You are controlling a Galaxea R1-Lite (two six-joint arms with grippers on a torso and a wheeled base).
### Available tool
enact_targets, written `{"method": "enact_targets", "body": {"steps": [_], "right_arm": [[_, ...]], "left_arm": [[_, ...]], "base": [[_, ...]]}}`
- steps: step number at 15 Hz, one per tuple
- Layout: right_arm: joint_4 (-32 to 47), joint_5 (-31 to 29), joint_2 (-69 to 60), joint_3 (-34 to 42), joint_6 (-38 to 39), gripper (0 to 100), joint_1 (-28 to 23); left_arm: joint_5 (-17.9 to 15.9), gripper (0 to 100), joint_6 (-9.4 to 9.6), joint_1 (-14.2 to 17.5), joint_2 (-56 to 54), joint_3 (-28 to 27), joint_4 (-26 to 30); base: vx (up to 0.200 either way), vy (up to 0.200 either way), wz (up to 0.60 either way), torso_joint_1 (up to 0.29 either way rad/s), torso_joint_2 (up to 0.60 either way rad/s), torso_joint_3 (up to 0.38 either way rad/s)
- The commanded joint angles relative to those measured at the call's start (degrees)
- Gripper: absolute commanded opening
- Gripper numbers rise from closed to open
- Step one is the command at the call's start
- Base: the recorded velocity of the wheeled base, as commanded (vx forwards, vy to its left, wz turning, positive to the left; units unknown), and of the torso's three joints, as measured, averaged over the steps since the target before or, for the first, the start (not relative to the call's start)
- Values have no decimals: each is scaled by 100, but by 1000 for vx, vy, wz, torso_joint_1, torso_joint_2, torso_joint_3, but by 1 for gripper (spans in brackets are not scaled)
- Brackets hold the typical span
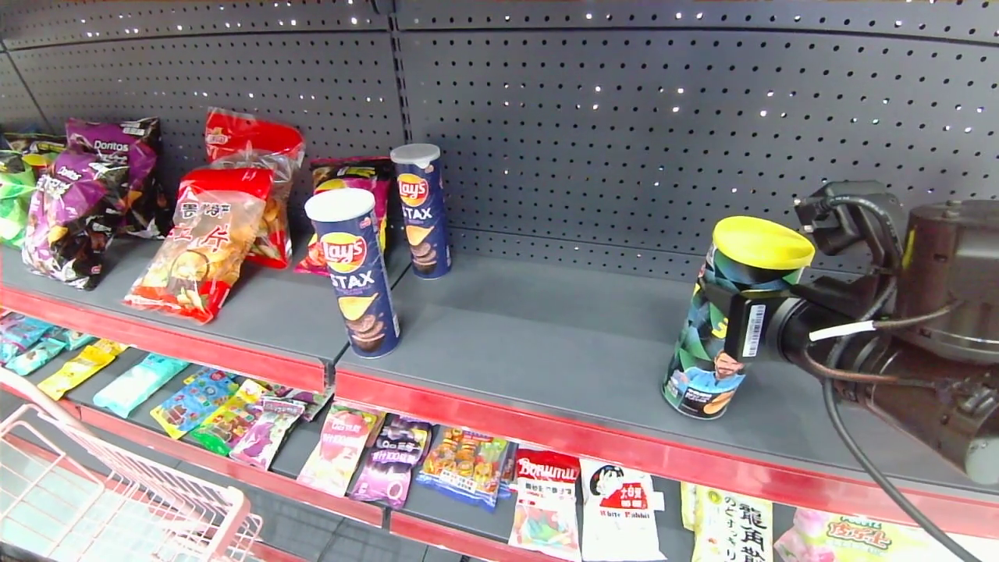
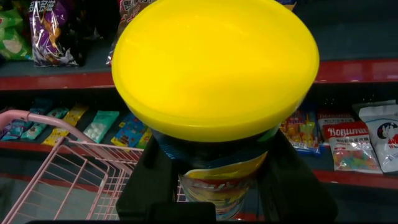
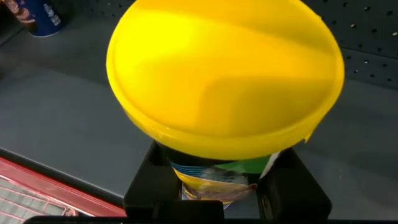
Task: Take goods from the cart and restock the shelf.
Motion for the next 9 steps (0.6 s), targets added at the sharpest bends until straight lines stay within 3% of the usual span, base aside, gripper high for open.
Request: {"method": "enact_targets", "body": {"steps": [1,9], "right_arm": [[-3,15,122,-48,10,0,48],[-12,15,368,-267,107,0,346]], "left_arm": [[11,0,2,2,-7,-2,1],[11,0,2,2,-24,7,1]], "base": [[0,0,0,0,0,0],[0,0,0,0,0,0]]}}
